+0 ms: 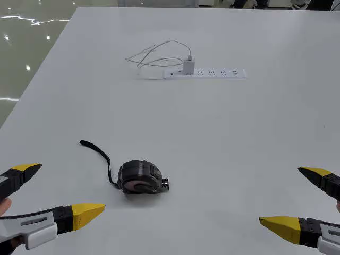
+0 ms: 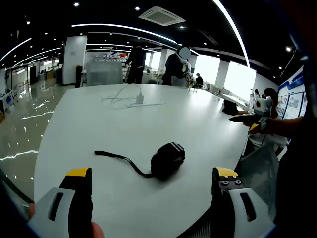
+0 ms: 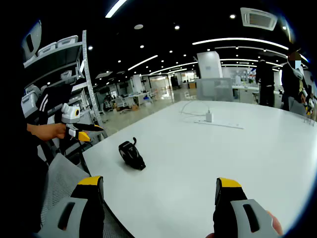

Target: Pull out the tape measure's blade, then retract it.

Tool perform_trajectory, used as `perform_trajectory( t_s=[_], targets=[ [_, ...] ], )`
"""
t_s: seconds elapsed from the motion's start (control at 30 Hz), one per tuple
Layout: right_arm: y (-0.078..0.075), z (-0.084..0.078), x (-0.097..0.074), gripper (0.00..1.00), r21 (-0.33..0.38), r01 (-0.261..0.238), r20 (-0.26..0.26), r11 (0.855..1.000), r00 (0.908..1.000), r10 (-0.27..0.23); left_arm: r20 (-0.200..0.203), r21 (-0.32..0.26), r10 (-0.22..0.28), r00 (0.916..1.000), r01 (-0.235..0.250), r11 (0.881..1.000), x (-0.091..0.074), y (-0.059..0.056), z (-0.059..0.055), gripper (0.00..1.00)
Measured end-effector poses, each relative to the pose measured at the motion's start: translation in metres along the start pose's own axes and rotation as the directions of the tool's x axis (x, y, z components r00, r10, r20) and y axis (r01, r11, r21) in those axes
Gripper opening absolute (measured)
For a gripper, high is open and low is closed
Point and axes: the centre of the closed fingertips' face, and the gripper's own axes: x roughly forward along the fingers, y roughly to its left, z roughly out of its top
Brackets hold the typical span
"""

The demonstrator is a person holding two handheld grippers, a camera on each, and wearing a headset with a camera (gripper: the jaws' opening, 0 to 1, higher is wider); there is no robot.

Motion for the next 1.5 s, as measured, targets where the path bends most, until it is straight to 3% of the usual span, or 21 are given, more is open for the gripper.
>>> perform_trajectory(
  t_s=[0.4, 0.43, 0.47, 0.5, 0.77, 1.17, 1.5],
  targets=[
    [-0.001, -0.003, -0.001, 0.94, 0.009, -0.002, -0.007, 1.000, 1.0000, 0.003, -0.001, -0.007, -0.007, 1.0000, 0.007, 1.000, 0.000, -0.001, -0.001, 0.99],
    [0.003, -0.001, 0.000, 0.98, 0.057, -0.024, 0.008, 0.998, 0.9997, 0.024, -0.002, -0.008, -0.009, 1.0000, 0.009, 1.000, 0.001, -0.001, -0.001, 0.99],
    [0.001, -0.003, -0.001, 0.99, 0.078, -0.012, -0.003, 0.997, 0.9999, 0.012, -0.004, -0.009, -0.014, 0.9999, 0.014, 1.000, 0.001, -0.002, -0.001, 0.99],
    [0.002, 0.000, 0.000, 0.99, 0.077, -0.027, 0.020, 0.997, 0.9995, 0.026, -0.005, -0.010, -0.016, 0.9999, 0.016, 1.000, 0.001, -0.003, -0.001, 0.99],
    [0.001, 0.000, 0.001, 0.99, 0.075, -0.018, 0.025, 0.997, 0.9996, 0.016, -0.007, -0.027, -0.048, 0.9988, 0.048, 0.998, 0.002, -0.010, -0.003, 0.99],
    [0.002, 0.001, 0.002, 0.99, 0.075, -0.020, 0.025, 0.997, 0.9995, 0.018, -0.001, -0.027, -0.035, 0.9994, 0.035, 0.999, 0.002, -0.006, -0.002, 0.99],
    [0.002, 0.002, 0.003, 0.99, 0.076, -0.023, 0.028, 0.997, 0.9994, 0.021, -0.008, -0.035, -0.049, 0.9988, 0.049, 0.998, 0.004, -0.010, -0.005, 0.99]
  ],
)
